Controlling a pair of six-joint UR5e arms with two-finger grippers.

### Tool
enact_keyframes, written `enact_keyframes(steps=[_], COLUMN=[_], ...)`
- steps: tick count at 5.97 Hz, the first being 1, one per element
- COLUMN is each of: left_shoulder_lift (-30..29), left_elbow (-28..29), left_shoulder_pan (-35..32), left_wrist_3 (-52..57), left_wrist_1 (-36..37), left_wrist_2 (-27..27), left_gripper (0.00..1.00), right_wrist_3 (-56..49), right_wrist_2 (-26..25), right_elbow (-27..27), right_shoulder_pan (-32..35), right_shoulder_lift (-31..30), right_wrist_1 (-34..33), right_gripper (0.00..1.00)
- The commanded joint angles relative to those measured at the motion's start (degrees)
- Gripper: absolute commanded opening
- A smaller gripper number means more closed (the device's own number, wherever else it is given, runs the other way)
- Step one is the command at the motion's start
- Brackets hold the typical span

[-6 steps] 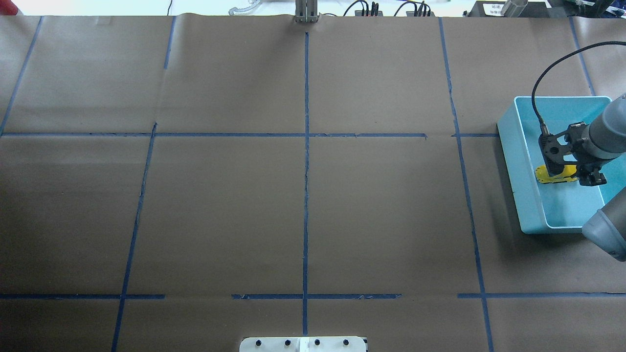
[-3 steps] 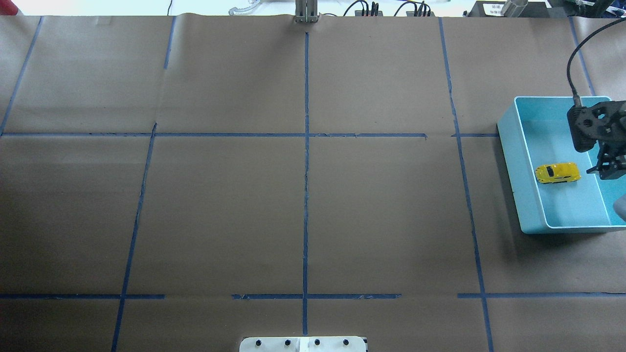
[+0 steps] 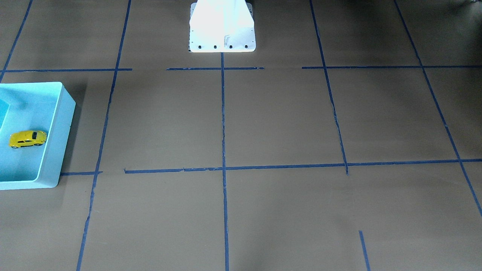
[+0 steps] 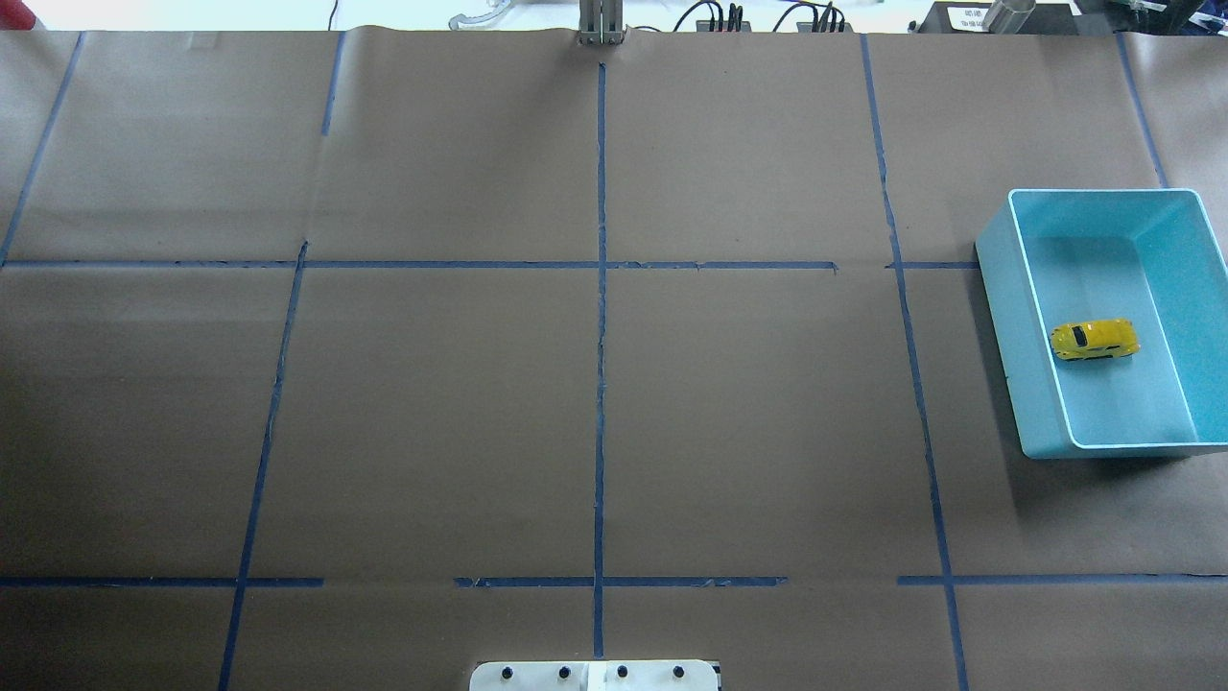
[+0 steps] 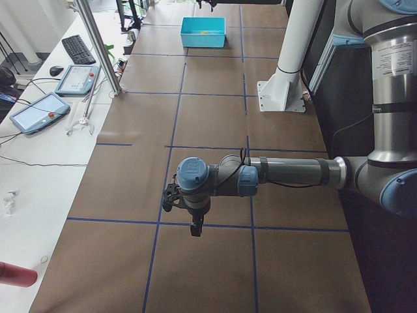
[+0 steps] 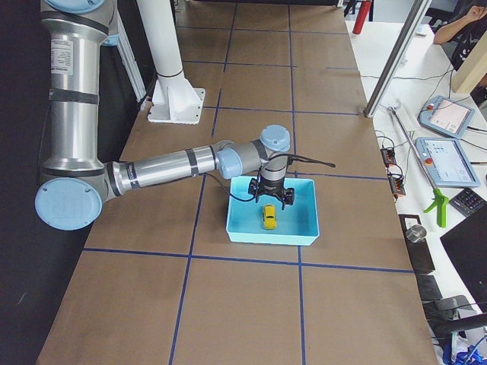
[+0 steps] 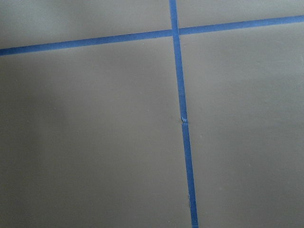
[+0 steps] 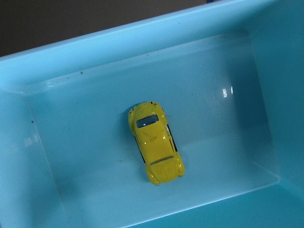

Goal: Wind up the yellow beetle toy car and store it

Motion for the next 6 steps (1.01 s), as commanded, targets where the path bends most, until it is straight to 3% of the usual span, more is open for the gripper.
enact_keyframes(steps=[1, 2, 3, 5, 6], left_shoulder_lift=[0.0, 0.0, 0.0, 0.0, 0.0], left_elbow=[0.01, 0.01, 0.01, 0.01, 0.01], left_shoulder_pan=[0.0, 0.0, 0.0, 0.0, 0.0], left_wrist_3=[0.02, -0.07, -0.07, -0.07, -0.07], left_wrist_1=[0.0, 0.0, 0.0, 0.0, 0.0], left_wrist_2=[0.0, 0.0, 0.0, 0.0, 0.0], left_gripper=[1.0, 1.0, 1.0, 1.0, 1.0], right_wrist_3=[16.64, 30.14, 36.97, 53.63, 54.26], right_wrist_2=[4.35, 3.92, 2.95, -3.8, -3.74], right_elbow=[-0.26, -0.95, -2.35, -4.03, -5.51], right_shoulder_pan=[9.27, 12.7, 15.43, 15.46, 15.46], right_shoulder_lift=[-5.12, -5.77, -4.82, -4.82, -4.81], right_wrist_1=[-2.23, -2.49, -2.32, -1.62, -1.61], right_gripper=[1.0, 1.0, 1.0, 1.0, 1.0])
